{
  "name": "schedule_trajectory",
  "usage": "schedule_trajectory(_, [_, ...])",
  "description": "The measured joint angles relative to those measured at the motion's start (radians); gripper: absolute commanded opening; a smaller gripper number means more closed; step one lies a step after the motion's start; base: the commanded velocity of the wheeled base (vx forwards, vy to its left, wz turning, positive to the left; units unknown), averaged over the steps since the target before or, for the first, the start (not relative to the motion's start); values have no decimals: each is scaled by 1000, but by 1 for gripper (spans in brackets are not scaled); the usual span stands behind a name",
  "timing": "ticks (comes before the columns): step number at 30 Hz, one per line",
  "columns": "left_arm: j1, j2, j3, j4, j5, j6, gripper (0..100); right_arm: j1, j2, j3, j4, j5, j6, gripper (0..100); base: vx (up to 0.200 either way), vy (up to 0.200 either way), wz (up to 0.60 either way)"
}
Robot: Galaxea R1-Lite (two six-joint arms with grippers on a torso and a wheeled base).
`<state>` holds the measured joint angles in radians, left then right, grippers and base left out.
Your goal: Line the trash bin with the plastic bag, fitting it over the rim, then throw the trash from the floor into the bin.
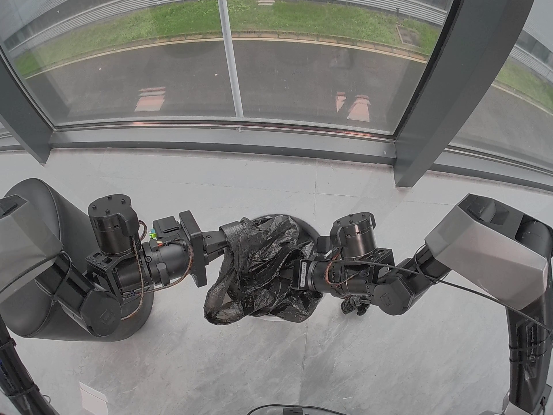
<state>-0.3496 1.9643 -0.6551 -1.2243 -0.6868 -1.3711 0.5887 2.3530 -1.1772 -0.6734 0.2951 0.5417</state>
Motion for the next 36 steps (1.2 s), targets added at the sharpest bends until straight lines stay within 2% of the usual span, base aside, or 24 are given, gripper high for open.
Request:
schedule_trajectory(10, [1, 57, 4, -133, -38, -13, 0, -1, 18, -20, 0, -29, -1, 0, 0, 0, 0])
schedule_trajectory(25, [5, 110, 4, -139, -39, -14, 0, -11, 31, -28, 0, -34, -4, 0, 0, 0, 0])
schedule_trajectory(29, [5, 117, 3, -139, -39, -14, 0, -13, 40, -30, 1, -36, -29, 0, 0, 0, 0])
schedule_trajectory(36, [4, 123, 3, -139, -39, -14, 0, -13, 63, -40, 1, -88, -37, 0, 0, 0, 0])
